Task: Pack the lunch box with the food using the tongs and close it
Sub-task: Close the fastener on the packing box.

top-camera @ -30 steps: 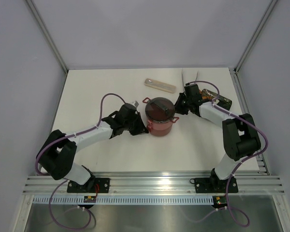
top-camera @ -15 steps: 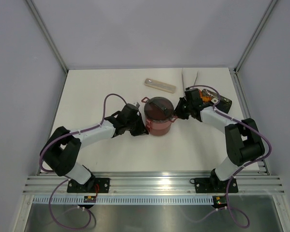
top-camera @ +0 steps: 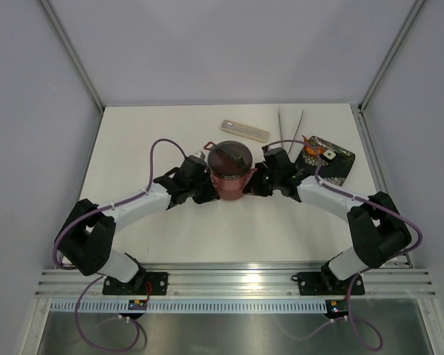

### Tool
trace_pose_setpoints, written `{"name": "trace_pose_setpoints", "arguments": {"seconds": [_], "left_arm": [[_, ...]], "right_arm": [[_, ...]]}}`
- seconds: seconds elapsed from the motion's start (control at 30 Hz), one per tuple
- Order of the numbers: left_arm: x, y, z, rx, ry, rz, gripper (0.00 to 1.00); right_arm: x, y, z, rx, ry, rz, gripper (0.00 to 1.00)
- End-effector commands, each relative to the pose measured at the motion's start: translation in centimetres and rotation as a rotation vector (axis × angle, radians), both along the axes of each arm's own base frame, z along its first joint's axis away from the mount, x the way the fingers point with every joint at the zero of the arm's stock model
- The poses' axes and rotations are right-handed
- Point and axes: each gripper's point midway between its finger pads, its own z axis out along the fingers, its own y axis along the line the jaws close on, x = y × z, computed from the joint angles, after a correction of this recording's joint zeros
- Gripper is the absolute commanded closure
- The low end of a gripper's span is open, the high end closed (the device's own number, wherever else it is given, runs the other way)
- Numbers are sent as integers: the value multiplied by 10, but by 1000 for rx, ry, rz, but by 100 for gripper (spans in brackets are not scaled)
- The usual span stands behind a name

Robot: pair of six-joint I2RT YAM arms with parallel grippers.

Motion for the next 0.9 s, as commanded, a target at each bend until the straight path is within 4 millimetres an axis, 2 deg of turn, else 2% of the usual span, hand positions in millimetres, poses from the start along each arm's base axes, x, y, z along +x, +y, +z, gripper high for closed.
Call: {"name": "trace_pose_setpoints", "arguments": {"seconds": [0.0, 0.03, 0.13, 0.23, 0.3, 0.33, 0.37, 0.4, 0.43, 0.47, 0.5, 0.53, 0.57, 0.6, 0.63, 0.67, 0.7, 0.73, 0.77, 0.8, 0.83, 0.87], "left_arm": [[24, 4, 50, -30, -156, 46, 100], [18, 12, 54, -15, -157, 48, 100], [19, 39, 52, 46, -165, 121, 100], [22, 61, 62, 58, -186, 184, 100], [27, 74, 70, 63, -206, 223, 100], [27, 79, 71, 70, -207, 232, 100], [28, 82, 72, 73, -209, 239, 100], [29, 87, 74, 75, -213, 250, 100], [29, 89, 74, 76, -212, 256, 100], [31, 92, 76, 78, -215, 265, 100], [30, 94, 76, 81, -213, 266, 100], [31, 96, 77, 84, -216, 270, 100], [31, 97, 78, 84, -218, 273, 100], [31, 99, 79, 87, -219, 279, 100], [31, 101, 80, 86, -222, 281, 100], [31, 102, 81, 88, -222, 284, 100], [30, 104, 79, 91, -217, 287, 100], [30, 105, 81, 91, -220, 289, 100], [30, 106, 81, 90, -221, 290, 100], [29, 108, 81, 92, -218, 292, 100], [28, 108, 82, 92, -221, 291, 100], [28, 110, 82, 91, -222, 294, 100]], "right_arm": [[-3, 5, 22, 41, -54, -9, 87], [1, -9, 20, -18, -74, -60, 87], [16, -31, 26, -32, -88, -115, 87], [37, -52, 32, -44, -102, -173, 86], [50, -55, 43, -36, -130, -187, 85], [55, -58, 40, -45, -126, -189, 85], [65, -57, 51, -36, -150, -190, 85], [72, -57, 53, -38, -157, -190, 85], [79, -57, 46, -41, -140, -189, 85], [91, -55, 54, -28, -160, -191, 85], [100, -53, 43, -30, -144, -186, 85], [106, -48, 43, -11, -145, -167, 85], [120, -44, 52, 12, -163, -163, 85], [130, -39, 39, 20, -143, -146, 85], [134, -30, 39, 52, -138, -114, 84], [147, -22, 50, 76, -168, -99, 84], [152, -17, 49, 89, -159, -84, 84], [155, -8, 33, 113, -119, -44, 83], [162, 1, 41, 142, -134, -19, 83], [168, 8, 35, 176, -140, 9, 83], [162, 20, 40, 236, -138, 69, 82], [161, 23, 38, 253, -130, 86, 82]]}}
